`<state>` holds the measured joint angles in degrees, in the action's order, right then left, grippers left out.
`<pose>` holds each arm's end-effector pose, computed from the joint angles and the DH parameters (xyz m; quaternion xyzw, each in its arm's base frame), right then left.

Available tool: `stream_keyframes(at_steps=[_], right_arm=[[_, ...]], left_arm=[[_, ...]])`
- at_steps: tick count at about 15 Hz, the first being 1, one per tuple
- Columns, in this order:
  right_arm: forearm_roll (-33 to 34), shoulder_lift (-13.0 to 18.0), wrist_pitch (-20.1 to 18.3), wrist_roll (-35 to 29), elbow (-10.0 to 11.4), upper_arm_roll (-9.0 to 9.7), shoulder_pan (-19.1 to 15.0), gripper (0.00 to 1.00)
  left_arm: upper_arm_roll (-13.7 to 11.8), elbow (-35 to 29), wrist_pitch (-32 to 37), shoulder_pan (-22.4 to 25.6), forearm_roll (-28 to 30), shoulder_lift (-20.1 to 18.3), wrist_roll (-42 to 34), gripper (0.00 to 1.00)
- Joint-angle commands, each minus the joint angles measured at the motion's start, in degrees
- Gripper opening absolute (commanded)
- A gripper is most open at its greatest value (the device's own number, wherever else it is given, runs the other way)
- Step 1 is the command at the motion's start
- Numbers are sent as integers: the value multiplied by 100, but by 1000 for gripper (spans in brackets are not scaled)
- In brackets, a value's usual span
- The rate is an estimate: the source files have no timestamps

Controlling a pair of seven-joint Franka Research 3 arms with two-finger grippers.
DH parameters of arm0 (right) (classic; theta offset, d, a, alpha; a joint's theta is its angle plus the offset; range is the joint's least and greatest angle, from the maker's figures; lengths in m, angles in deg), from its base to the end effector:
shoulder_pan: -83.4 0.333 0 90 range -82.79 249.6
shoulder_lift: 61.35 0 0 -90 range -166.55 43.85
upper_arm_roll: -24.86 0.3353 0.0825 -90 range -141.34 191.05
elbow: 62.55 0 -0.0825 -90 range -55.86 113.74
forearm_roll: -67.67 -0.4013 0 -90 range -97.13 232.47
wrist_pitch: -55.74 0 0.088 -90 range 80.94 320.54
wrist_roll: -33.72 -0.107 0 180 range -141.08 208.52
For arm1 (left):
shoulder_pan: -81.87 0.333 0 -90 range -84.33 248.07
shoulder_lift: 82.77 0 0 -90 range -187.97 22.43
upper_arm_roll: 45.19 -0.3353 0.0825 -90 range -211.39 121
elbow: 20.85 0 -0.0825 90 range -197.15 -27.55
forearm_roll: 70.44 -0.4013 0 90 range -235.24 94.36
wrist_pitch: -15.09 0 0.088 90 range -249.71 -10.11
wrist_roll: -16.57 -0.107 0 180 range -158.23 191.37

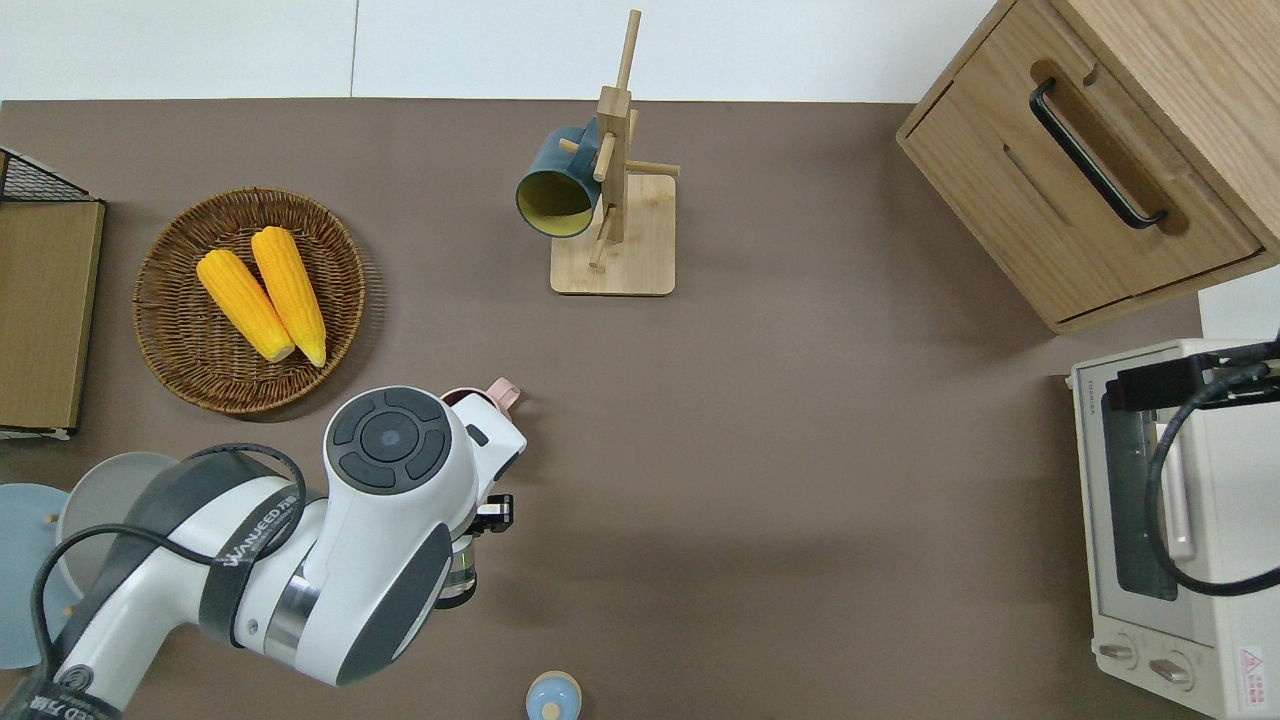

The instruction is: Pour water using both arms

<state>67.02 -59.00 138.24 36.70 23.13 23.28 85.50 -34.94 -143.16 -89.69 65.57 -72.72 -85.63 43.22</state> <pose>0.5441 0.0059 0.6917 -0.9995 -0.0313 0.0071 0.0063 0.4608 -0.2274 0.4204 -0.9915 0.0060 0.1043 0.0777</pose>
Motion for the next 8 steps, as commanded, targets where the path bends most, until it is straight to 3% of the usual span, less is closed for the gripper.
stream_keyframes(at_steps=[1, 8], right_arm=[[39, 46, 91, -96, 158, 43, -60, 990], [249, 46, 56, -96, 159, 43, -34, 990]], left_arm=[[-58, 505, 536, -92, 157, 241, -90, 0], [-50, 778, 985, -92, 158, 427, -99, 0]])
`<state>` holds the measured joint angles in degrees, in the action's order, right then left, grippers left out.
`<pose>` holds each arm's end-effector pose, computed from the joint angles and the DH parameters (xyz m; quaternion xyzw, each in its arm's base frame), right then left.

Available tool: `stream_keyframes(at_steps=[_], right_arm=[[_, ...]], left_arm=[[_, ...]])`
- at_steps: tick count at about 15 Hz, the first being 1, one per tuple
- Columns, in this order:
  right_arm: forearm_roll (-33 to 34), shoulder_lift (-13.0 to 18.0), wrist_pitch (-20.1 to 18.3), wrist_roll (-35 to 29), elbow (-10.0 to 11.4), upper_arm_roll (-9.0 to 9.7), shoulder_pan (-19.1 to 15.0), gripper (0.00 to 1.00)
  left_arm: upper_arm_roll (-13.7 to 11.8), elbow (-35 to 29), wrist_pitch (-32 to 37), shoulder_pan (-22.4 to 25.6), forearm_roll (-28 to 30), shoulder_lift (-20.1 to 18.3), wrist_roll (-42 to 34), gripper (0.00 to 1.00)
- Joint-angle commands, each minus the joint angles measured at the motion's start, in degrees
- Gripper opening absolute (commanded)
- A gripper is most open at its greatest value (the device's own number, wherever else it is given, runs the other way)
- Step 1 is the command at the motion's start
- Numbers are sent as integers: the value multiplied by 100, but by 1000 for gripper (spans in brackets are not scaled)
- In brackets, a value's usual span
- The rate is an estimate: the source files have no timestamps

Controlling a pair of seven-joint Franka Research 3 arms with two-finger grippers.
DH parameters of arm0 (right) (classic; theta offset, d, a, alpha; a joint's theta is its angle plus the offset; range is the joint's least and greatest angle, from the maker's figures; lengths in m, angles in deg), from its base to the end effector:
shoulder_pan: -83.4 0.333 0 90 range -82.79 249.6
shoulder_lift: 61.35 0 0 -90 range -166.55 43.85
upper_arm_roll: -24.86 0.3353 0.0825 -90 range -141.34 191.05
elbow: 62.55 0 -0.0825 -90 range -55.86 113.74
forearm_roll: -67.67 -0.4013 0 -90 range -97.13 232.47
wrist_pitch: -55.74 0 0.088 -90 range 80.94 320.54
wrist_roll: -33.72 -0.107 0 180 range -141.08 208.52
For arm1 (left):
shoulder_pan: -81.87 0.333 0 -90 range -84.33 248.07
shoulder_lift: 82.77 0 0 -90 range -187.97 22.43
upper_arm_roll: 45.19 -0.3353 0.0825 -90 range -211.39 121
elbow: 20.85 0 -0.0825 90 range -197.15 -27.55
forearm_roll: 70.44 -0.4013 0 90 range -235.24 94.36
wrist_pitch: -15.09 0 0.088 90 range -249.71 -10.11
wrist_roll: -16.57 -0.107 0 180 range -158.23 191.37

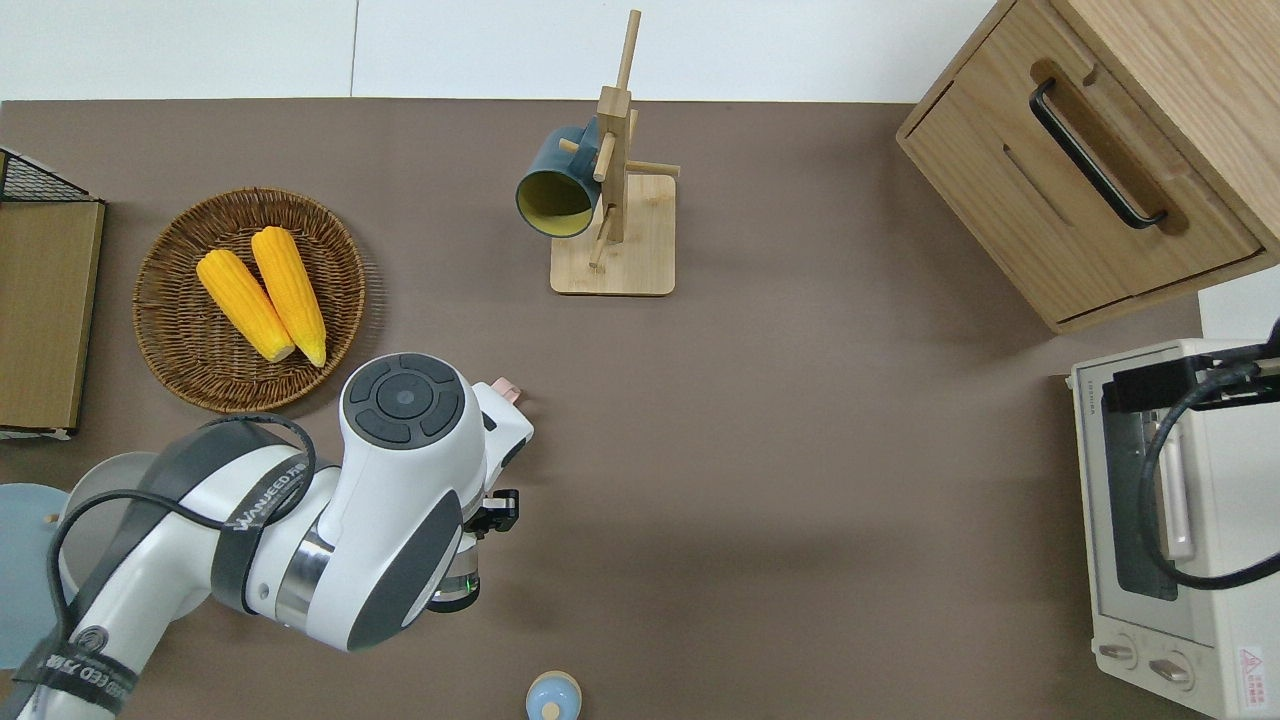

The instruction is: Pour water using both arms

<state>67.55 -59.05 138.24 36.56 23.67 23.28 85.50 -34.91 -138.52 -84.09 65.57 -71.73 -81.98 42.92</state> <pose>0.5446 0.0048 0.6867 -0.9995 -0.0295 0.0124 0.0018 0.4723 -0.2337 0.4185 -0.9858 0.0058 0.1456 0.0830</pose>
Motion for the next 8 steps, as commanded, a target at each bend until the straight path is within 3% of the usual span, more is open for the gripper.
stream_keyframes(at_steps=[1, 8], right_arm=[[205, 52, 47, -82, 105, 43, -25, 990], [205, 8, 12, -109, 96, 52, 1, 990]], left_arm=[[-53, 323, 478, -92, 59, 87, -69, 0], [-26, 753, 996, -92, 68, 404, -121, 0]])
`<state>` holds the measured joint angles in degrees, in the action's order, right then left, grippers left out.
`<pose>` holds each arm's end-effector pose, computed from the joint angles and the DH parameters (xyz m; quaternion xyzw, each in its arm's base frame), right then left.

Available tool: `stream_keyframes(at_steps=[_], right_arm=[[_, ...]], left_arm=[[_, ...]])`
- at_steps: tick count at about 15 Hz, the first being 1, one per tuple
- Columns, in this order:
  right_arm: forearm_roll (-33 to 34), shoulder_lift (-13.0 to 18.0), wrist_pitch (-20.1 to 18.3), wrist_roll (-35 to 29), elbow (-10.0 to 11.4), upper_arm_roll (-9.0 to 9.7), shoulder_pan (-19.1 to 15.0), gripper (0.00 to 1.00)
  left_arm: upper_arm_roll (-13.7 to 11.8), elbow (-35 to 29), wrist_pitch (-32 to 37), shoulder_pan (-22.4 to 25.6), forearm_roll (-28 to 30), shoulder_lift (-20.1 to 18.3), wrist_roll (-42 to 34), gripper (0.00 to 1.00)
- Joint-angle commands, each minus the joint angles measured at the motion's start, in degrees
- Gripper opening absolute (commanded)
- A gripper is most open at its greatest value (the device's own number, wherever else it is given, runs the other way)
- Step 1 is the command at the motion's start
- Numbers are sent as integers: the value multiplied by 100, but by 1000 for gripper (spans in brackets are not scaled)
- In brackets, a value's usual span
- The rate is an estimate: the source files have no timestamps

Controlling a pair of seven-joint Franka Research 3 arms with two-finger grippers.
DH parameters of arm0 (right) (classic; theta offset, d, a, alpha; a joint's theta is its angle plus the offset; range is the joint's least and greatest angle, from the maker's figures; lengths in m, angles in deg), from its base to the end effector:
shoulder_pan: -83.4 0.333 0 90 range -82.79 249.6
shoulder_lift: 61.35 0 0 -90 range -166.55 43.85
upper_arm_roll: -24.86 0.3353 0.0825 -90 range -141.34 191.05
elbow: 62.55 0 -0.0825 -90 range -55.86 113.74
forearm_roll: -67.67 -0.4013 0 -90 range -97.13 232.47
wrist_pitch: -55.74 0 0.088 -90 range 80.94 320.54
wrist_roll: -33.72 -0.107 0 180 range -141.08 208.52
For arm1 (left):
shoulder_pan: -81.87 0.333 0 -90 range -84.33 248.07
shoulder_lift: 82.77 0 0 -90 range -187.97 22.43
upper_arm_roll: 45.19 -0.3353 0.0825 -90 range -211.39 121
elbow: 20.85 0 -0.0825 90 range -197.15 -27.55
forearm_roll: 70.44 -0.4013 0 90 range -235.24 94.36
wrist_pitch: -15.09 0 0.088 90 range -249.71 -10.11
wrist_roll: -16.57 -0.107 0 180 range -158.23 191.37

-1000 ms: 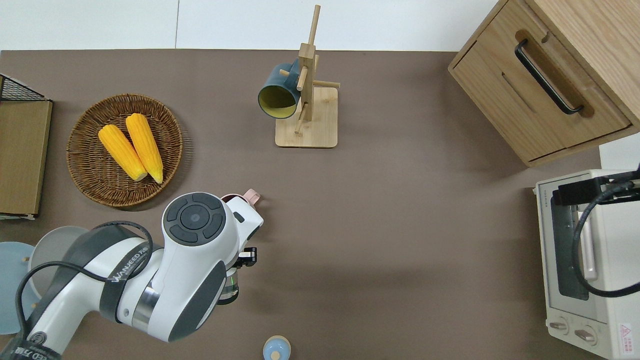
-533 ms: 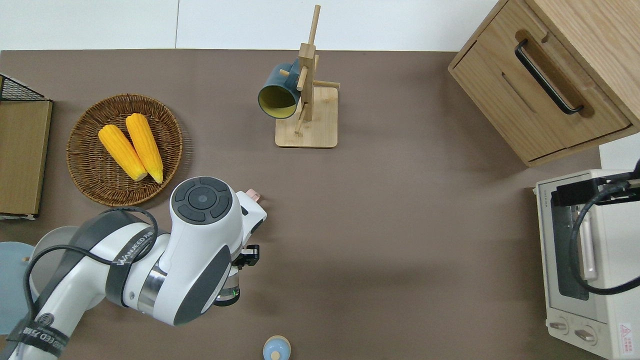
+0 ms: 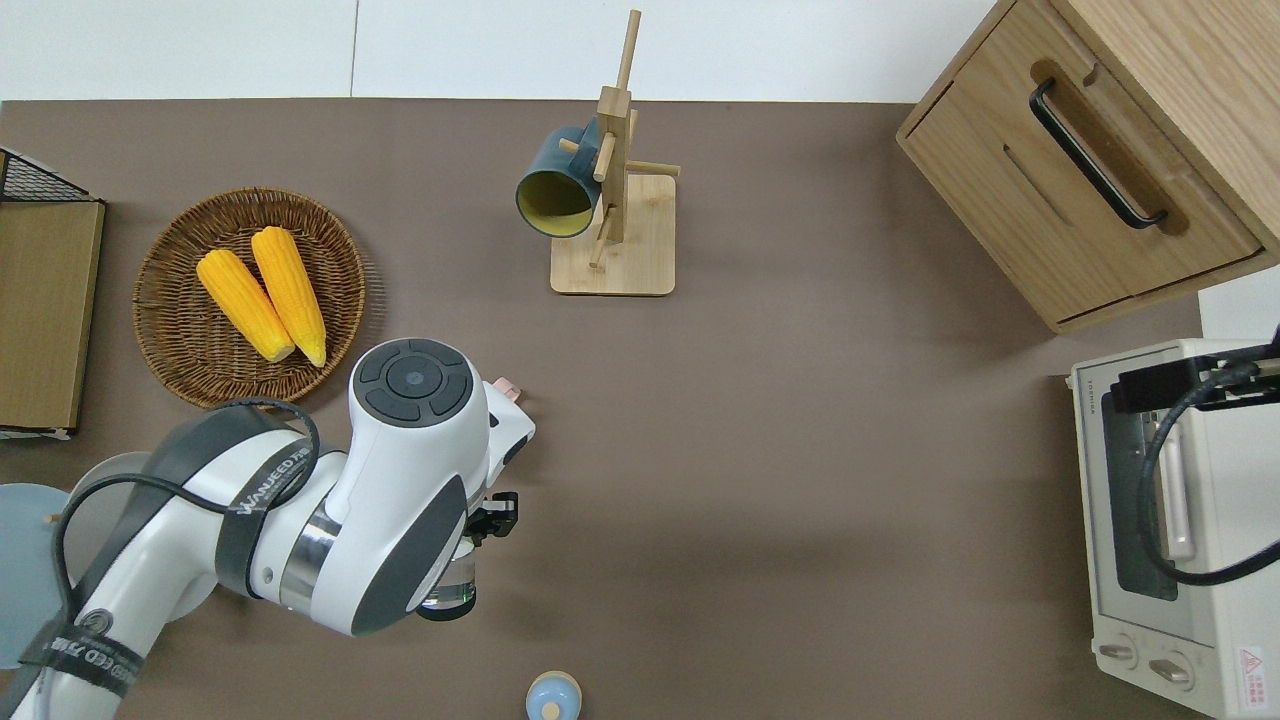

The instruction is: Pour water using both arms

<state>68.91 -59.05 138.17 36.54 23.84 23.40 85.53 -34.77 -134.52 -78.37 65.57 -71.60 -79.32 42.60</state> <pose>0.5445 0.0035 0.6852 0.9994 0.0292 -0.0147 0.0100 0.4792 -0.2377 0.4204 -0.9788 0.0095 0.1813 0.0948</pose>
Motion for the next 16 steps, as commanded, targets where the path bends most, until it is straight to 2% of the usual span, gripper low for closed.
stream_keyframes(at_steps=[1, 9, 14, 16], right_arm=[[69, -10, 19, -106, 80, 40, 16, 990], [69, -10, 27, -106, 62, 110, 42, 990], [61, -10, 19, -97, 62, 136, 42, 990], [52, -10, 28, -97, 62, 137, 42, 990]], left_arm=[[-41, 398, 520, -101, 55, 156, -98, 0], [-32, 565, 846, -118, 151, 314, -177, 0], [-41, 986, 1110, -101, 160, 656, -160, 0], [-76, 996, 1127, -74, 151, 665, -169, 0]])
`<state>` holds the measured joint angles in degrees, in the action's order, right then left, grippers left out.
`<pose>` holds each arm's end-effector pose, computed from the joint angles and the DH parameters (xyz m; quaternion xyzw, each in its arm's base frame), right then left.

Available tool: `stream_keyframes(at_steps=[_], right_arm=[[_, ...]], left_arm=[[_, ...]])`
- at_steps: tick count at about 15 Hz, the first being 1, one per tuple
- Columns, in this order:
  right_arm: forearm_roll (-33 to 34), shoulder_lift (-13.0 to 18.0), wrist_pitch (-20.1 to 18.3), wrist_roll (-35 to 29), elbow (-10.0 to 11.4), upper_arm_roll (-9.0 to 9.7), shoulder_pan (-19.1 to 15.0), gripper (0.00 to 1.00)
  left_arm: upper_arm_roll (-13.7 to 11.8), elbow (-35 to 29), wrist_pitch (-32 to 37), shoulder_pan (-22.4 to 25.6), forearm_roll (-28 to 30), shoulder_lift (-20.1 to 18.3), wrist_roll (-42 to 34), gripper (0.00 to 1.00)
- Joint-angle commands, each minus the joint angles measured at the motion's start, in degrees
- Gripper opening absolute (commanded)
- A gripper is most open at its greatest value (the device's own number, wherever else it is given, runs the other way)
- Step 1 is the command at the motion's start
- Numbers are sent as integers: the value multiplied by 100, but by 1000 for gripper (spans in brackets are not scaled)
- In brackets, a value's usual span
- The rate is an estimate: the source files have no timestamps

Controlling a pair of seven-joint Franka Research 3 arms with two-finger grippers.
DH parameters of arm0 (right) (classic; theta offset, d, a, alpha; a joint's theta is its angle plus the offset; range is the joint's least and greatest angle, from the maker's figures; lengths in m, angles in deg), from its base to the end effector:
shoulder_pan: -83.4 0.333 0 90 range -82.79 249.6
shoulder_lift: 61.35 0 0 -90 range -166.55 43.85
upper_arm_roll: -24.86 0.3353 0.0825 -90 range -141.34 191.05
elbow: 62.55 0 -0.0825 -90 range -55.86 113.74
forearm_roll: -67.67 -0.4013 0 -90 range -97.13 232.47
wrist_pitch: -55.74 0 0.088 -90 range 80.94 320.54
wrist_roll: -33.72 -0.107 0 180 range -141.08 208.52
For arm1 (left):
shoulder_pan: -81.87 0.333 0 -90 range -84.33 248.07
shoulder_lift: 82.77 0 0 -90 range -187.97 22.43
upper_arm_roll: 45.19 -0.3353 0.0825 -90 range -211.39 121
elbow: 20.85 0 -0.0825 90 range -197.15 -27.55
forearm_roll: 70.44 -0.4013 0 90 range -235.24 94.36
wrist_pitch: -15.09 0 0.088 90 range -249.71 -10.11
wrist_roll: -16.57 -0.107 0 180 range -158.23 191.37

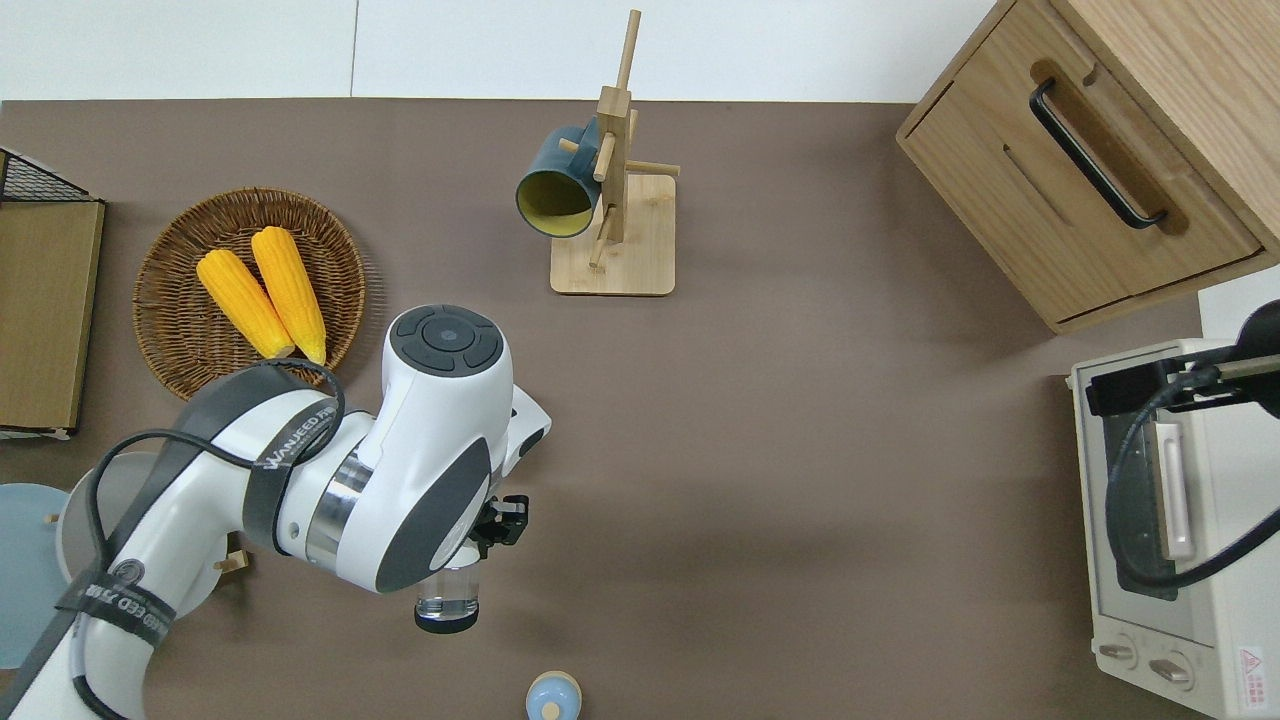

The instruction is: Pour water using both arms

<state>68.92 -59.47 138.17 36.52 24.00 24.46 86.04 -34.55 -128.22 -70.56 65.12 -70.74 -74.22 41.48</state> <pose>0.5468 0.0187 0.6799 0.9988 0.0427 -0.0196 0.0106 0.4904 -0.2496 0.4157 -0.9653 0.0240 0.2381 0.1047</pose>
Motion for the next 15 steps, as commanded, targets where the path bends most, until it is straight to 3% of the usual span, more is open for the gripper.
stream_keyframes(at_steps=[1, 5, 15], right_arm=[[51, 31, 28, -96, 45, 31, -9, 990], [43, 31, 28, -96, 37, 31, 0, 990], [25, 31, 28, -96, 37, 31, 0, 990]], left_arm=[[-123, 366, 347, -4, 65, 173, -57, 0], [-141, 769, 584, 5, 57, 506, -48, 0], [-141, 797, 611, 5, 74, 498, -48, 0]])
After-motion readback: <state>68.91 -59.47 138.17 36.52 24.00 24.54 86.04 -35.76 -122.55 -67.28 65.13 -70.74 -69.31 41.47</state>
